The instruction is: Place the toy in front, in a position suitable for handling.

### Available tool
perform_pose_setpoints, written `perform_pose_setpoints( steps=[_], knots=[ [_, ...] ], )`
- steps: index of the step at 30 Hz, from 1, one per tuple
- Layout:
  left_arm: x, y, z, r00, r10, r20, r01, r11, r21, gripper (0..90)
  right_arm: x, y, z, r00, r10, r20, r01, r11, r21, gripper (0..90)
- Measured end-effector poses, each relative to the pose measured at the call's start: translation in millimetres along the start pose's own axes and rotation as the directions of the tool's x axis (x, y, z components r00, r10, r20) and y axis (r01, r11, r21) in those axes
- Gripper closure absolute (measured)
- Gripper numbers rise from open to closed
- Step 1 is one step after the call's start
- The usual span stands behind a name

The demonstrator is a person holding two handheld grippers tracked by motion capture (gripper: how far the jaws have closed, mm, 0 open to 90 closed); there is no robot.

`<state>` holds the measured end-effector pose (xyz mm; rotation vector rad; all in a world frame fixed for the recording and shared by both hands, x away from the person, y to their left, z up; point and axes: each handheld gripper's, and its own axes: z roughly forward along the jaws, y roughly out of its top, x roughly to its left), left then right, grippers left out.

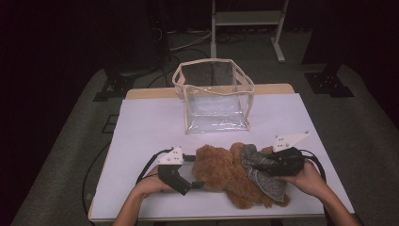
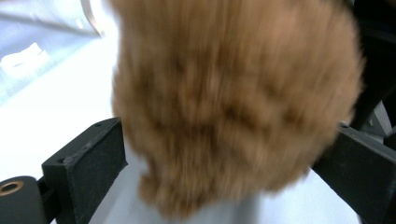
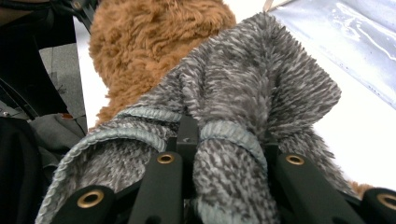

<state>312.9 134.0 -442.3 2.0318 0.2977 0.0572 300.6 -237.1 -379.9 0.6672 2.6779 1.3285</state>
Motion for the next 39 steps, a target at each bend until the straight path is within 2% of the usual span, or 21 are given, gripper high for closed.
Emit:
perform_pose_setpoints(
  steps=[3,4,5,7,8,11,12,13,18,22,23,25,27,28,29,30,33,35,36,37,39],
  knots=[
    [1.3,-2.2,3.9,0.9997,-0.014,0.018,0.014,0.9999,-0.005,2.9,-0.2,-1.3,-1.5,1.0,-0.002,0.0,0.002,1.0,0.002,71.9],
    [2.4,-1.7,9.5,0.9988,-0.026,0.043,0.027,0.9994,-0.022,2.8,0.0,-2.7,-3.2,1.0,0.004,-0.004,-0.004,1.0,0.003,72.0],
    [2.4,-1.7,9.5,0.9988,-0.026,0.043,0.027,0.9994,-0.022,2.8,0.0,-2.7,-3.2,1.0,0.004,-0.004,-0.004,1.0,0.003,72.0],
    [1.2,0.9,15.1,0.9975,-0.012,0.07,0.015,0.9991,-0.04,2.9,0.5,-3.8,-4.7,0.9999,0.011,-0.005,-0.011,1.0,0.003,72.0],
    [0.2,2.6,16.6,0.9967,-0.009,0.08,0.013,0.9987,-0.05,6.2,1.0,-4.6,-5.7,0.9999,0.013,-0.008,-0.013,1.0,-0.003,72.0],
    [-3.1,9.5,15.0,0.997,0.015,0.075,-0.009,0.9969,-0.078,14.9,2.0,-3.9,-7.0,0.9999,0.007,-0.01,-0.007,1.0,0.001,72.0],
    [-4.0,13.3,11.9,0.9974,0.022,0.068,-0.015,0.9947,-0.102,14.9,2.7,-2.6,-8.0,0.9999,0.0,-0.013,0.0,1.0,-0.001,71.9],
    [-6.6,20.4,9.0,0.9972,0.036,0.066,-0.028,0.9923,-0.121,21.4,4.3,3.2,-9.7,0.9997,-0.014,-0.02,0.014,1.0,0.006,72.0],
    [-12.3,44.6,5.5,0.9924,0.12,0.026,-0.117,0.9876,-0.104,26.5,4.1,19.1,-4.5,0.9983,-0.028,-0.051,0.029,0.999,0.018,72.2],
    [-9.9,62.8,-4.7,0.9901,0.14,0.005,-0.139,0.9834,-0.117,28.2,1.6,30.0,-3.7,0.9972,-0.032,-0.068,0.031,0.999,-0.017,72.5],
    [-9.9,62.8,-4.7,0.9901,0.14,0.005,-0.139,0.9834,-0.117,28.5,1.6,30.0,-3.7,0.9972,-0.032,-0.068,0.031,0.999,-0.017,72.5],
    [-8.3,78.4,-16.5,0.9886,0.149,-0.02,-0.151,0.9807,-0.124,28.8,-1.8,36.2,-4.3,0.9966,-0.021,-0.08,0.016,0.998,-0.059,72.8],
    [-8.2,82.8,-19.7,0.9876,0.154,-0.026,-0.157,0.9799,-0.123,28.8,-2.6,41.2,-4.0,0.9968,-0.029,-0.075,0.023,0.996,-0.086,73.1],
    [-6.9,96.6,-30.0,0.9844,0.17,-0.045,-0.174,0.978,-0.114,28.8,-1.8,45.7,-3.8,0.997,-0.036,-0.069,0.029,0.994,-0.105,73.2],
    [-6.9,96.6,-30.0,0.9844,0.17,-0.045,-0.174,0.978,-0.114,28.8,-1.8,45.7,-3.8,0.997,-0.036,-0.069,0.029,0.994,-0.105,73.2],
    [-6.7,108.2,-40.1,0.9784,0.197,-0.062,-0.203,0.9744,-0.098,28.8,0.2,54.6,-2.7,0.9965,-0.05,-0.067,0.041,0.99,-0.137,73.4],
    [-7.4,122.7,-54.6,0.9702,0.226,-0.087,-0.233,0.9689,-0.083,28.8,2.3,63.9,-0.6,0.9953,-0.059,-0.077,0.045,0.984,-0.174,73.5],
    [-8.1,126.9,-58.8,0.9686,0.232,-0.091,-0.239,0.9676,-0.081,28.9,2.5,66.5,0.2,0.9948,-0.057,-0.084,0.04,0.981,-0.188,73.5],
    [-9.4,131.3,-63.1,0.9653,0.242,-0.097,-0.25,0.9651,-0.078,28.9,3.0,70.2,1.8,0.9936,-0.057,-0.097,0.035,0.977,-0.211,73.4],
    [-11.1,134.3,-66.4,0.9639,0.248,-0.097,-0.255,0.9641,-0.074,28.9,3.1,70.3,1.9,0.9933,-0.056,-0.101,0.033,0.976,-0.214,73.4],
    [-12.1,133.6,-65.3,0.9643,0.248,-0.094,-0.254,0.9649,-0.066,29.6,2.7,69.5,2.4,0.9927,-0.056,-0.107,0.032,0.975,-0.219,73.4]
  ],
)
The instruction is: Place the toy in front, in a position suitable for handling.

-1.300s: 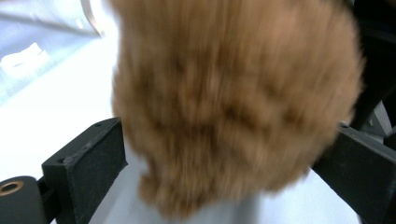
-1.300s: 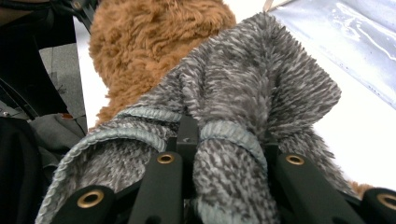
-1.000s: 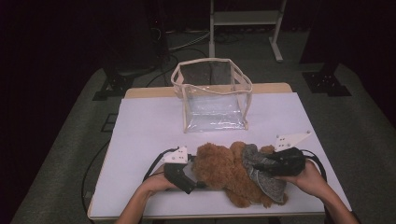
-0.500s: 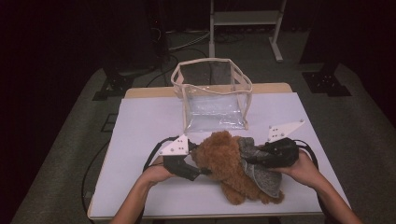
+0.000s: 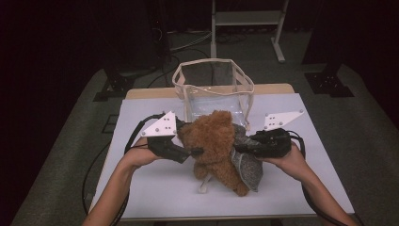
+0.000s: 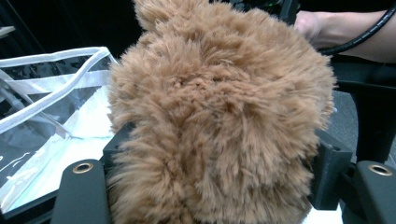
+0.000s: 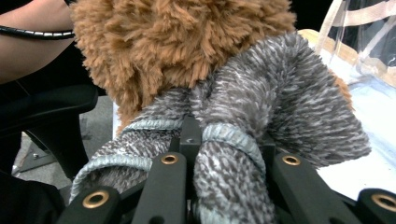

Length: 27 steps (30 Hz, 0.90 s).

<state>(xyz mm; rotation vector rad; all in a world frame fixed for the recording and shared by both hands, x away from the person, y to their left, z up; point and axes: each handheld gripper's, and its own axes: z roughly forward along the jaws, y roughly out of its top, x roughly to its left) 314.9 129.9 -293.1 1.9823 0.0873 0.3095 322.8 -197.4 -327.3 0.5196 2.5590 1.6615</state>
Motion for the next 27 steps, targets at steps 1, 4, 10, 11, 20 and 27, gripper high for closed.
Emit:
perform_pose_setpoints(
  steps=[1,4,10,11,20,27],
  knots=[
    [-2.3,-2.8,3.8,1.0,0.0,-0.002,0.0,1.0,0.005,29.9,-1.8,-3.8,-3.4,1.0,0.008,0.005,-0.008,1.0,0.012,73.3],
    [-4.8,-5.8,10.3,1.0,-0.005,-0.003,0.005,1.0,-0.008,30.1,-6.8,-5.7,-15.6,0.9996,0.022,0.017,-0.022,1.0,0.008,73.4],
    [-11.8,7.6,32.2,0.9997,0.025,-0.004,-0.025,0.9994,-0.022,30.1,-4.1,33.7,-53.3,0.999,-0.038,0.023,0.038,0.999,0.023,73.3],
    [-11.8,9.7,33.9,0.9995,0.032,0.0,-0.032,0.9993,-0.018,30.1,-3.7,39.1,-56.3,0.9988,-0.047,0.017,0.046,0.999,0.015,73.3],
    [-16.3,31.5,57.9,0.9961,0.079,0.038,-0.079,0.9968,-0.006,29.9,2.0,93.8,-71.5,0.992,-0.12,-0.038,0.121,0.992,0.018,73.2],
    [-17.8,41.1,72.7,0.9922,0.113,0.051,-0.115,0.9931,0.025,28.9,5.9,110.7,-54.1,0.9816,-0.19,-0.012,0.189,0.961,0.204,73.1]
  ],
)
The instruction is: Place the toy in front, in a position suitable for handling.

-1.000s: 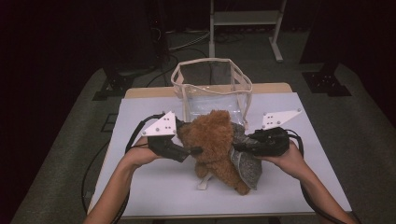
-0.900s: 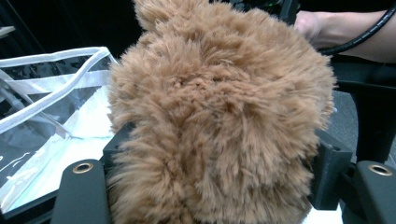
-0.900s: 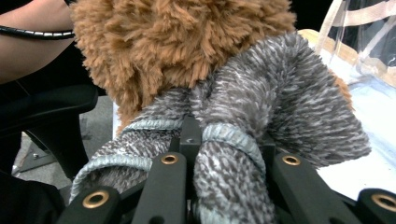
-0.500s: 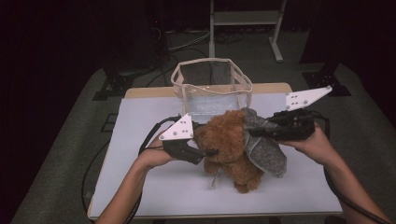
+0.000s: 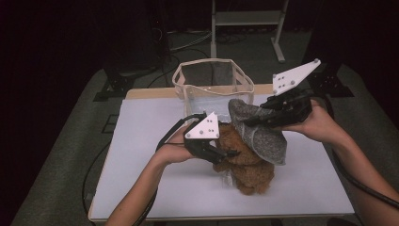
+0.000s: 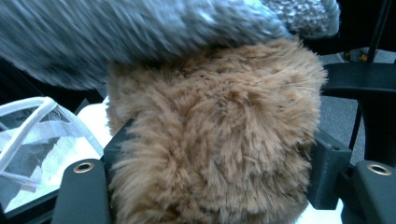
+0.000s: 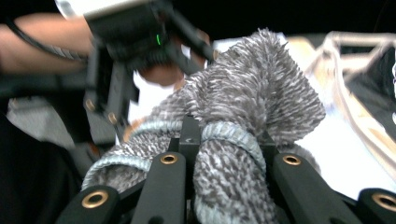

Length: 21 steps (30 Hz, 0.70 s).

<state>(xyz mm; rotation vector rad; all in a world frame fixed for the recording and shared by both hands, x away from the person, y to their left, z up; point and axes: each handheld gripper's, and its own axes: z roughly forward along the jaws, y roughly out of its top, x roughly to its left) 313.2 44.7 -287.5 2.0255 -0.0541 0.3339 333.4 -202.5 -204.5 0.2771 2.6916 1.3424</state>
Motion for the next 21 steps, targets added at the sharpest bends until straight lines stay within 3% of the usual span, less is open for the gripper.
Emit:
perform_pose_setpoints(
  steps=[3,6,10,16,21],
  knots=[
    [0.6,-5.2,1.7,0.9995,-0.03,0.009,0.03,0.9992,-0.025,26.4,1.7,-8.2,1.3,1.0,0.008,0.005,-0.008,1.0,0.029,73.1],
    [-0.6,-4.7,3.4,0.9986,-0.049,0.02,0.049,0.998,-0.039,27.7,-0.3,-15.9,-1.6,0.9991,0.042,-0.011,-0.042,0.999,0.01,73.1],
    [-2.5,1.3,5.8,0.9992,-0.035,0.02,0.036,0.9987,-0.036,30.0,2.5,-8.5,-1.0,0.9996,0.024,-0.017,-0.023,1.0,0.014,73.1],
    [-3.4,4.4,9.4,0.9997,-0.022,0.013,0.022,0.9997,-0.008,30.6,5.0,5.0,15.6,0.9991,0.003,-0.042,-0.001,0.999,0.032,73.0],
    [-0.4,1.9,4.2,0.9991,-0.043,0.002,0.043,0.9991,-0.001,30.6,0.3,-0.9,0.0,0.9996,0.02,-0.023,-0.019,1.0,0.009,73.1]
  ],
)
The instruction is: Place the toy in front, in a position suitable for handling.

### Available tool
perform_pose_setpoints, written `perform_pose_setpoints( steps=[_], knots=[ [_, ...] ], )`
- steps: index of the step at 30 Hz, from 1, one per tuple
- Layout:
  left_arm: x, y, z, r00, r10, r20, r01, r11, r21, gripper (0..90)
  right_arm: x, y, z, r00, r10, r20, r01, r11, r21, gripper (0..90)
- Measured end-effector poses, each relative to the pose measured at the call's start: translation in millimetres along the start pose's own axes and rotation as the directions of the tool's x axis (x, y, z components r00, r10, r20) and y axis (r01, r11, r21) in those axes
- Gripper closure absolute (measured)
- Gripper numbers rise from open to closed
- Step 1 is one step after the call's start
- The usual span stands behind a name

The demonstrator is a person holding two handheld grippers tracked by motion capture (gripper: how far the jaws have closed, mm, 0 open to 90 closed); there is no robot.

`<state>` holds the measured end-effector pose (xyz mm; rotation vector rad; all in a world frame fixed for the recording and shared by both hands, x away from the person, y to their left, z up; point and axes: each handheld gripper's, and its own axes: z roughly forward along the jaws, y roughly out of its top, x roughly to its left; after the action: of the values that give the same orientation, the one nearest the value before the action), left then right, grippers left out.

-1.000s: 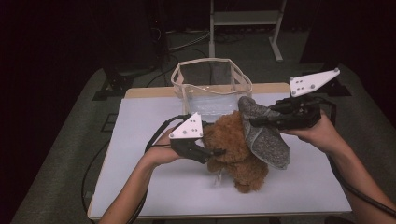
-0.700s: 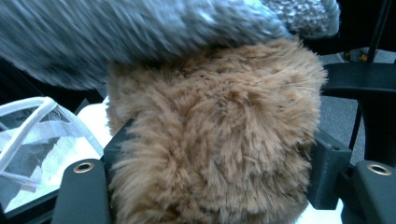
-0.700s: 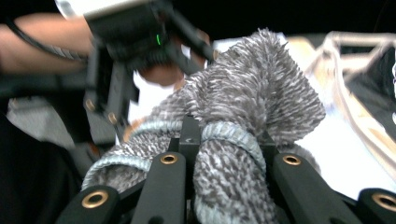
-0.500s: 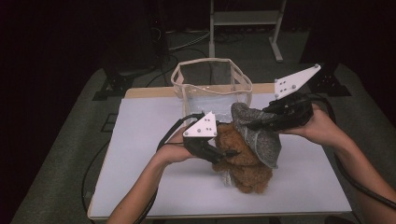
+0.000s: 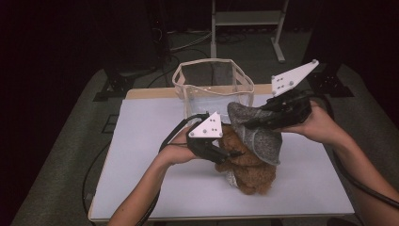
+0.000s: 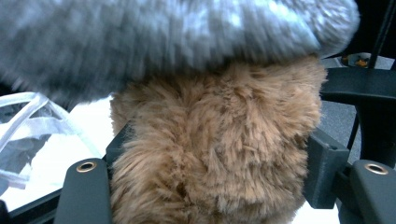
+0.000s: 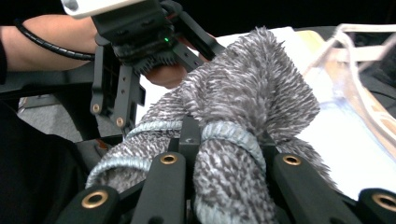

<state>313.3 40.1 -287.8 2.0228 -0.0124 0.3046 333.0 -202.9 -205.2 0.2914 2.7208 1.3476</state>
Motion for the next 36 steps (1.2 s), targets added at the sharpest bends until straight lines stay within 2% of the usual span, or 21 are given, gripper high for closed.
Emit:
perform_pose_setpoints(
  steps=[1,3,6,13,16,19,21,23,24,28,34,36],
  knots=[
    [0.0,0.0,0.0,1.0,0.0,0.0,0.0,1.0,0.0,30.6,0.0,0.0,0.0,1.0,0.0,0.0,0.0,1.0,0.0,73.1],
    [-0.9,1.1,1.2,1.0,0.004,0.004,-0.004,1.0,-0.008,30.6,-3.2,-5.9,-10.7,0.9995,0.028,0.01,-0.028,1.0,-0.012,73.1],
    [-2.9,5.4,4.2,0.9998,0.018,0.01,-0.018,0.9998,-0.005,30.5,-2.4,-6.6,-11.8,0.9995,0.029,0.01,-0.029,1.0,-0.012,73.0],
    [-7.1,12.7,9.2,0.9987,0.047,0.019,-0.048,0.9988,0.013,30.2,1.8,4.3,13.6,0.9992,-0.002,-0.039,0.002,1.0,-0.004,73.0],
    [-6.1,10.4,5.4,0.9988,0.046,0.014,-0.047,0.9986,0.023,30.3,4.8,8.6,19.2,0.9994,-0.023,-0.027,0.023,1.0,0.015,73.0],
    [-5.4,8.3,3.0,0.9993,0.037,0.007,-0.038,0.999,0.023,29.6,5.6,9.3,16.1,0.9993,-0.03,-0.021,0.03,1.0,0.009,73.0],
    [-3.9,4.7,-0.9,0.9996,0.028,-0.003,-0.028,0.9993,0.026,29.3,5.5,5.6,7.0,0.9997,-0.022,0.007,0.022,1.0,-0.01,73.0],
    [-3.6,3.5,-2.0,0.9997,0.024,-0.006,-0.024,0.9994,0.024,29.2,4.6,3.2,3.7,0.9998,-0.018,0.012,0.018,1.0,-0.017,73.0],
    [-3.7,2.4,-3.5,0.9997,0.023,-0.006,-0.023,0.9993,0.029,29.0,3.4,-3.0,-3.1,0.9998,-0.001,0.02,0.002,0.999,-0.037,73.0],
    [-2.8,-0.9,-5.8,0.9999,0.01,-0.008,-0.01,0.9997,0.024,28.8,2.5,-11.8,-11.9,0.9993,0.011,0.035,-0.009,0.997,-0.074,72.9],
    [-1.1,-8.0,-13.4,0.9999,0.001,-0.015,-0.001,0.9995,0.031,27.6,-1.0,-25.7,-12.2,0.999,0.036,0.025,-0.033,0.993,-0.118,72.8],
    [-1.6,-12.6,-18.7,0.9998,-0.002,-0.02,0.002,0.9993,0.036,25.2,-2.0,-32.0,-4.5,0.9987,0.051,0.008,-0.049,0.988,-0.145,72.8]
  ],
)
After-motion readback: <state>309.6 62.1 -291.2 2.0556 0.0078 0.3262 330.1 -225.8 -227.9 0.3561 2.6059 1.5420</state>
